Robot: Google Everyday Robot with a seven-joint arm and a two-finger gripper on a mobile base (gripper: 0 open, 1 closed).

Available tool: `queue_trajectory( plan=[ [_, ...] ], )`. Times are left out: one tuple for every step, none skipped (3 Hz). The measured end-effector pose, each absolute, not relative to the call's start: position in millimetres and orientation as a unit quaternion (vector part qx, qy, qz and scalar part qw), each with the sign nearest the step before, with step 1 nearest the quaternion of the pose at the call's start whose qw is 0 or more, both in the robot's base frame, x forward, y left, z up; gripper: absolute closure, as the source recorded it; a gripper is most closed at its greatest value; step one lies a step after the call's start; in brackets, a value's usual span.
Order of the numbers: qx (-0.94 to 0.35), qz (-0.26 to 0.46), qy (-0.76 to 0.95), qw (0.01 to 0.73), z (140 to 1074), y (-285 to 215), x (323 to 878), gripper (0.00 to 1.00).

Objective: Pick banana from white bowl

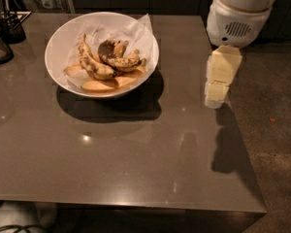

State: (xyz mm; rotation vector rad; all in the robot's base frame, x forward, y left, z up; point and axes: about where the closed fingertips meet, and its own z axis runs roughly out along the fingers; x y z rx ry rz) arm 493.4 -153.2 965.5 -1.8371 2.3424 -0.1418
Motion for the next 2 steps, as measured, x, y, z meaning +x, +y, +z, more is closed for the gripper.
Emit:
queue_trajectory(
  plan=[
    [-0.616, -0.050, 0.780, 0.097, 967.5, -147.9, 498.7, 0.00],
    [-0.620, -0.034, 0.776, 0.114, 971.1, -130.2, 510.9, 0.00]
  ],
)
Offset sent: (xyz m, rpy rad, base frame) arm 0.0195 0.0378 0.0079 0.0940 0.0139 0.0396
